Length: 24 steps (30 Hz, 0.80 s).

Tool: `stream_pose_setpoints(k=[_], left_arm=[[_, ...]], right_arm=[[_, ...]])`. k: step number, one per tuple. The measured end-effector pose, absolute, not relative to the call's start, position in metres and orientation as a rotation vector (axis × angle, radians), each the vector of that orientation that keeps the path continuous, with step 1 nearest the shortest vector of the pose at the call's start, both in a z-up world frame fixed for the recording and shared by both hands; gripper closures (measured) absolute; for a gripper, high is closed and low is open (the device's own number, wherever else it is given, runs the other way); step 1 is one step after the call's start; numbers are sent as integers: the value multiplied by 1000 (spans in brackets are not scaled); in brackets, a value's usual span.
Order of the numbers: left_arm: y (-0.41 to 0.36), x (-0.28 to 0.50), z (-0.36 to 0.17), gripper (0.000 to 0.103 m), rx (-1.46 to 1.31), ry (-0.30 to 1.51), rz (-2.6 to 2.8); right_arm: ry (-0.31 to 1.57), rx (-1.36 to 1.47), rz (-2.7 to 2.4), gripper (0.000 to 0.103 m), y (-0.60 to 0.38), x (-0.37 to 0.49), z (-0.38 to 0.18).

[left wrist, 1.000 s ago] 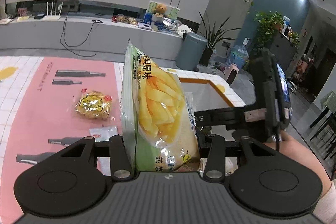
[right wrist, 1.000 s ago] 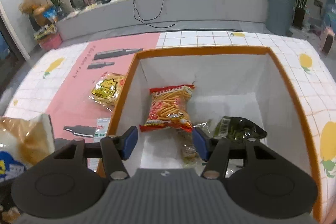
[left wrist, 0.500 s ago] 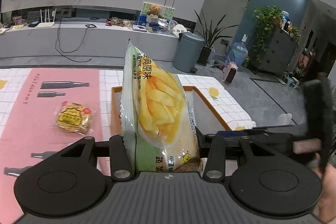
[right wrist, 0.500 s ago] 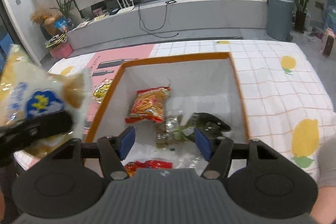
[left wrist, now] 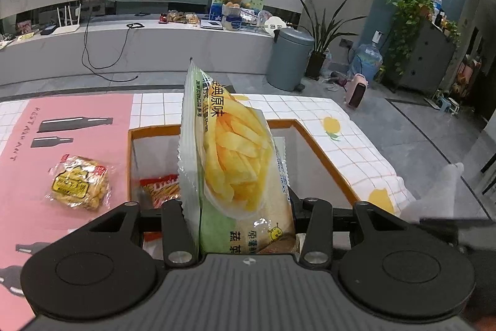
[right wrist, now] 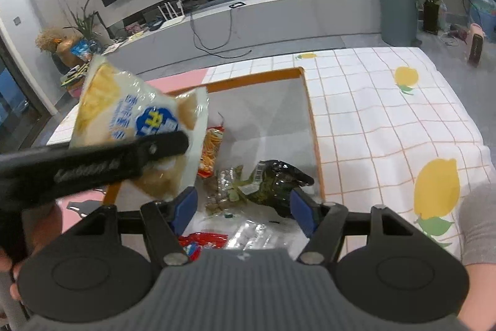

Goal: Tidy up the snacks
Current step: 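Open the right tool dropping the stick bag while the left tool lowers the chip bag into the box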

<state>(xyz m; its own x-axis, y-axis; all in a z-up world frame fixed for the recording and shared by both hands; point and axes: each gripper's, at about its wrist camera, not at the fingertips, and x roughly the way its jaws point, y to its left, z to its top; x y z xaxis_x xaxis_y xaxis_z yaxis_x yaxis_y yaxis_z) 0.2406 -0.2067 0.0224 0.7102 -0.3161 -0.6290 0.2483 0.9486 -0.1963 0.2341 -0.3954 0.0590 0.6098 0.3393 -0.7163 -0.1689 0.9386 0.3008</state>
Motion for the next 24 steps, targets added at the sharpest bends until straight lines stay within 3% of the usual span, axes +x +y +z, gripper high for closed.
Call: stream_pose_setpoints(k=[15, 16, 17, 19, 24], left_arm=[[-218, 277, 17, 53, -248, 752, -368], [-219, 280, 14, 50, -250, 768, -362], [-220, 282, 11, 34, -256, 790, -344], [-219, 283, 6, 23, -266, 808, -318], [-213, 266, 10, 19, -154, 767, -290]], right_arm=[[896, 213, 282, 38, -391, 237, 49], [894, 213, 283, 38, -391, 237, 49], [890, 212, 283, 38, -391, 237, 49], [887, 210, 283, 39, -392, 238, 48], [884, 203, 283, 38, -390, 237, 48]])
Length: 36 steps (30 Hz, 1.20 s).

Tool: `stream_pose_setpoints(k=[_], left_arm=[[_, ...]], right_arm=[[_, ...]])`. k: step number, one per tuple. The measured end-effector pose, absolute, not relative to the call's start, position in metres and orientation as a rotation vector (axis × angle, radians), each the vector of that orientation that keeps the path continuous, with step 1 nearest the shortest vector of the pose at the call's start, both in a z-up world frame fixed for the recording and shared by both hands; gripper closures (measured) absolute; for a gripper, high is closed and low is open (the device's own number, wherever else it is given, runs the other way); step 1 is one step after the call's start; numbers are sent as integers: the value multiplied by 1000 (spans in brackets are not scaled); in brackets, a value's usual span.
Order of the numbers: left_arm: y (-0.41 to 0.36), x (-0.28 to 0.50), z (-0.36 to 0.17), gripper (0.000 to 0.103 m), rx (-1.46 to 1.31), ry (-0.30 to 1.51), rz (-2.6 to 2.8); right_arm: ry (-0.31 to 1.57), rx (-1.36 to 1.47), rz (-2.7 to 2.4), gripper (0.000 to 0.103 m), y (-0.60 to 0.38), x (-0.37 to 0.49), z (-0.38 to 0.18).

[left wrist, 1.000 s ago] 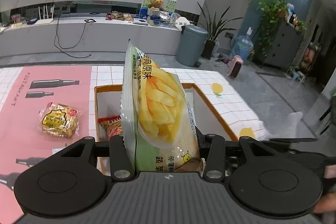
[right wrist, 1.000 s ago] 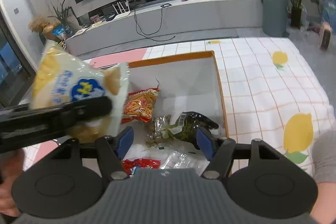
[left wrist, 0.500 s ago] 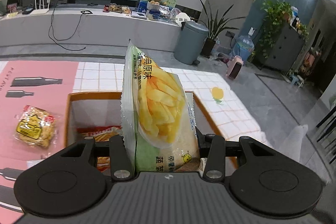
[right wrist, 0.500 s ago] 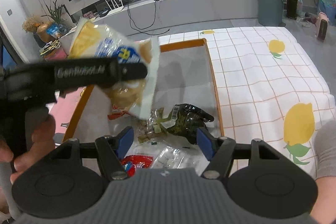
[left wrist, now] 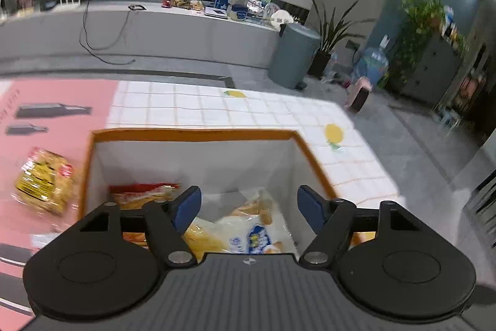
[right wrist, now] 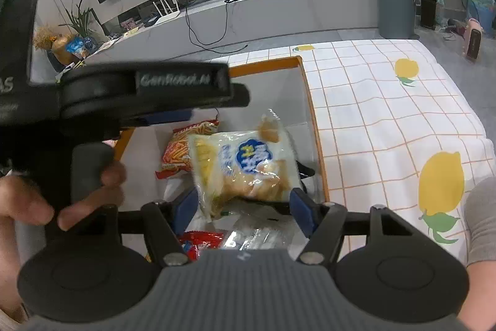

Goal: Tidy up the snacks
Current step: 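Open the right tool dropping the stick bag while the left tool lowers the chip bag into the box, then move both tools back to the waffle cake packet and white sachet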

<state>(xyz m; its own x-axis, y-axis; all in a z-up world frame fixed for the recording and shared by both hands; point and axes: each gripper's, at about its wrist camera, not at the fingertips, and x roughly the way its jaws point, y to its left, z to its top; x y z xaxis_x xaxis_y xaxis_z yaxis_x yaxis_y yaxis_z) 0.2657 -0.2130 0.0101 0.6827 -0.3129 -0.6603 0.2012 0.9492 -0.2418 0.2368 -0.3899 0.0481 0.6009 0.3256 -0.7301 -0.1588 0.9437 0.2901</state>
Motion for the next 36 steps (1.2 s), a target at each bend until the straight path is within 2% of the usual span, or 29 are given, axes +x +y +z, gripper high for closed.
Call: stream_pose_setpoints(k=[20, 28, 36], left_arm=[[-154, 222, 81, 20, -50, 734, -269], [-109, 189, 99, 22, -7, 679, -257], [-73, 150, 90, 22, 61, 635, -207]], right_arm=[[823, 164, 273, 37, -367, 203, 54], [671, 260, 291, 36, -364, 164, 64], [521, 237, 298, 36, -328, 122, 80]])
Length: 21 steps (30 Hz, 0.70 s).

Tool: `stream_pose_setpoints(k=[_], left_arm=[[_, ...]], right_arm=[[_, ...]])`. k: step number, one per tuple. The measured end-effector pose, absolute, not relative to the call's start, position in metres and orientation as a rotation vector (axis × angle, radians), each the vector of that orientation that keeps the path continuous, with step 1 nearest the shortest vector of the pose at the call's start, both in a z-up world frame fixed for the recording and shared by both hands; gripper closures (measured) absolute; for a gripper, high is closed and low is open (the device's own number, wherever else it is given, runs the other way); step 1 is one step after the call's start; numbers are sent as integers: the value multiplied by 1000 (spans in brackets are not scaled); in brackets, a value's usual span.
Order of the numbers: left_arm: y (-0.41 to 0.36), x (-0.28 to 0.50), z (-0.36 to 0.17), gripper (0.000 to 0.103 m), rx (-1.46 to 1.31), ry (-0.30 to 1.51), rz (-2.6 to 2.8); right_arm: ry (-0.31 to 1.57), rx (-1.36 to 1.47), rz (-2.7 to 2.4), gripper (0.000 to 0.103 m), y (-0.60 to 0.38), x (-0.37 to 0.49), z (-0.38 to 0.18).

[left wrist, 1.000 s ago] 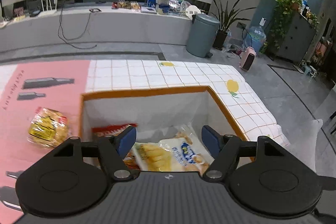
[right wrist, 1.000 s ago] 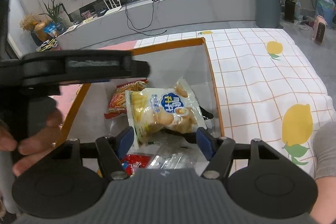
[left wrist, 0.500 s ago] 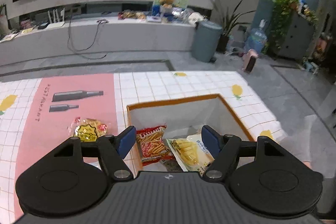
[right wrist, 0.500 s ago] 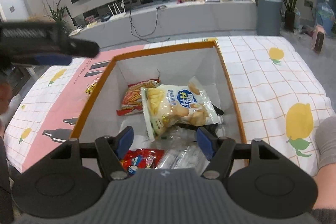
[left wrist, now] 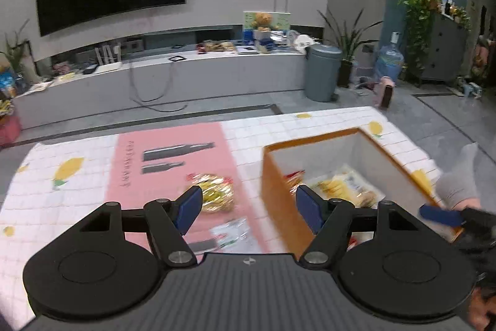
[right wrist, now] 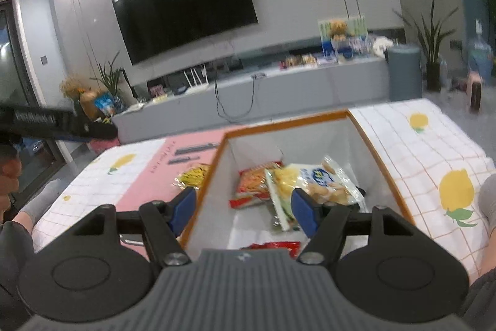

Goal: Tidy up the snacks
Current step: 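Move both tools back to the waffle cake packet and white sachet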

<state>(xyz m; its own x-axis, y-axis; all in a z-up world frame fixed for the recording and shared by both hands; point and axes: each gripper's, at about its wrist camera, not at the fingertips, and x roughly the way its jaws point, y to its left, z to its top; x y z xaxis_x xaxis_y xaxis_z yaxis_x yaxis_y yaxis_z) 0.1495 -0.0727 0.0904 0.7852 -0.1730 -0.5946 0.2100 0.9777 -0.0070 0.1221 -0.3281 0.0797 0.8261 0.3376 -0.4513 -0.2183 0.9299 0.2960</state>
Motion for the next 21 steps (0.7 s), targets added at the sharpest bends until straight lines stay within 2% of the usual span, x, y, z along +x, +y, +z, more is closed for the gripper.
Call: stream_pose_setpoints(k=[11, 21], left_arm=[[-19, 128, 36, 22, -51, 652, -154], [23, 101, 0, 22, -43, 634, -153]], right_arm=[[403, 221, 290, 36, -264, 81, 92], [352, 29, 299, 36, -179, 62, 97]])
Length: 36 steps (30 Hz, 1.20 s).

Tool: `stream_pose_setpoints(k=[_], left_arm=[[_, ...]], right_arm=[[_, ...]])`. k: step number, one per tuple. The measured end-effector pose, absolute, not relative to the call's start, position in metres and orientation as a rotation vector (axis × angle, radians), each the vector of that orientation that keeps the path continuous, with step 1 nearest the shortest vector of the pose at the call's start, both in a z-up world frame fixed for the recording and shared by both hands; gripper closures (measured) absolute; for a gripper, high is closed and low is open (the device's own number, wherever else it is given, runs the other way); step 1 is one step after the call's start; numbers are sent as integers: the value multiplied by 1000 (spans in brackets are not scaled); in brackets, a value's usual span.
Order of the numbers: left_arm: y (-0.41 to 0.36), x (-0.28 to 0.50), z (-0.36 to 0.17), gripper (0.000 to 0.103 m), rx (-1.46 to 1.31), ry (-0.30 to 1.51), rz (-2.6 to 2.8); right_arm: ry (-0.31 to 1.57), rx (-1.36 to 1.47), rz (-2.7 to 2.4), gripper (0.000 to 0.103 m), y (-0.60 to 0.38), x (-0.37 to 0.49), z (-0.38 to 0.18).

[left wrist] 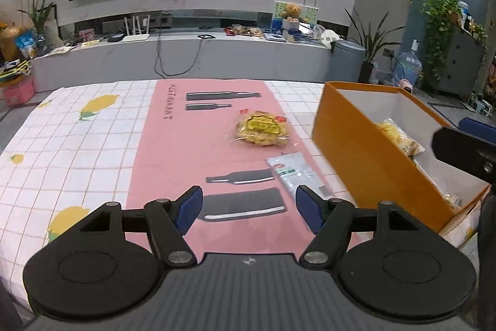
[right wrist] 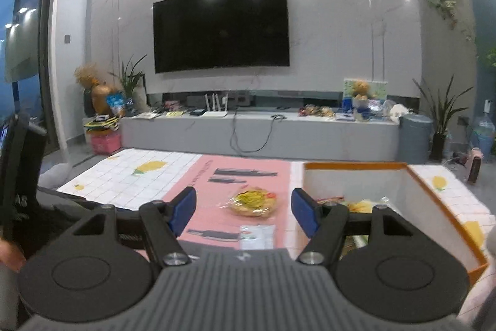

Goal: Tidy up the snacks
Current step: 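Move both tools back to the waffle cake packet and white sachet, then grasp the white sachet with the right tool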

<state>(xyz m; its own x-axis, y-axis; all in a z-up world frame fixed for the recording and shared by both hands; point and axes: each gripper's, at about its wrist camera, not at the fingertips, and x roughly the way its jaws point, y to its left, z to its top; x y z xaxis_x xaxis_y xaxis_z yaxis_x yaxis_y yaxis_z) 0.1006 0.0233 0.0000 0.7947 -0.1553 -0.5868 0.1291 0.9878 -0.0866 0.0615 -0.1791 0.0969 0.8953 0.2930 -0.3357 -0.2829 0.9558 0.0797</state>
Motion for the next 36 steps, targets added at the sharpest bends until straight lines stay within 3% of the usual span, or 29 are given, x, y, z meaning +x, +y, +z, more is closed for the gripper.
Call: stream_pose_setpoints(k=[17, 28, 36], left_arm=[[94, 105, -19, 22, -208, 631, -47], [94, 116, -29, 22, -237, 689, -51], [99, 117, -29, 22, -275, 704, -51]], right_arm=[[591, -100, 169, 37, -105, 143, -5], [732, 34, 38, 37, -111, 207, -47], [773, -1, 50, 25, -100, 237, -55]])
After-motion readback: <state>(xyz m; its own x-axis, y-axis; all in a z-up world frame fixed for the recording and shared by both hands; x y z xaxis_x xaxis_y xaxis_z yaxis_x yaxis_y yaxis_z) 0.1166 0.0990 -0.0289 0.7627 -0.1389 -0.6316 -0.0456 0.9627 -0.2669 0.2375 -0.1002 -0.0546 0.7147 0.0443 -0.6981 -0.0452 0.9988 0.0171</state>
